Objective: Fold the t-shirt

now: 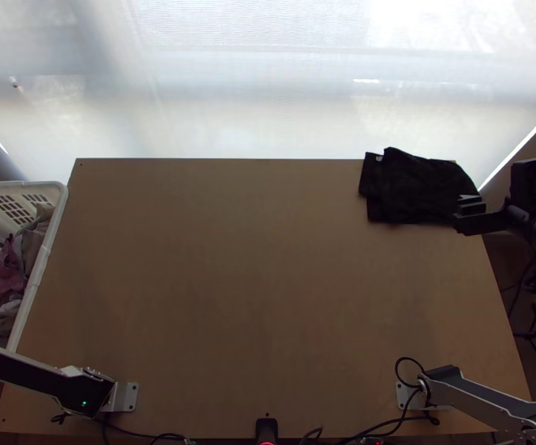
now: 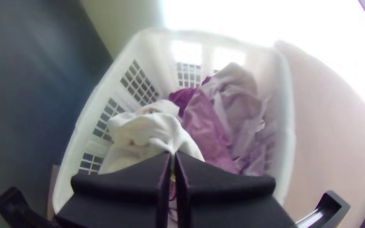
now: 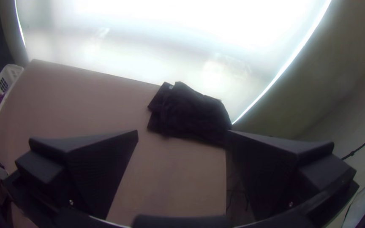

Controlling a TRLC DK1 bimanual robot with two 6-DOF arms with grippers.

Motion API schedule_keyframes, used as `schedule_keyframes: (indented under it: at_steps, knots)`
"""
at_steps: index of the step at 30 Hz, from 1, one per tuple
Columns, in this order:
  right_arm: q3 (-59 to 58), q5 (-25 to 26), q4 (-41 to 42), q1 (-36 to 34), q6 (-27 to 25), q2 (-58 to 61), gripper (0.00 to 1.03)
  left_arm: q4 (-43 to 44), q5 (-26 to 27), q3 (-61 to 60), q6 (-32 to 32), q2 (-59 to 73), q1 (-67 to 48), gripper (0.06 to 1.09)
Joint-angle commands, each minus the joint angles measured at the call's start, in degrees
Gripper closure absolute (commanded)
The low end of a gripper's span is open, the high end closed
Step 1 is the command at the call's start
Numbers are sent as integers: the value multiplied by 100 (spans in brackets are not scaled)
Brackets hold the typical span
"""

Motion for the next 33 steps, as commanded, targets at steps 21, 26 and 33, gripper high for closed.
schedule_keyframes:
  at_steps: [21, 26, 33]
  knots:
    - [-1668, -65, 5, -236, -19, -645, 5, -2977, -110, 212, -1986, -4898, -8346, 103]
    - [-2547, -65, 14, -570, -19, -1172, 5, -2555, -751, 458, -2681, -4432, -10605, 102]
    - [-3778, -57, 14, -1554, -265, -2104, 5, -1676, -1147, 669, -2654, -3176, -12872, 102]
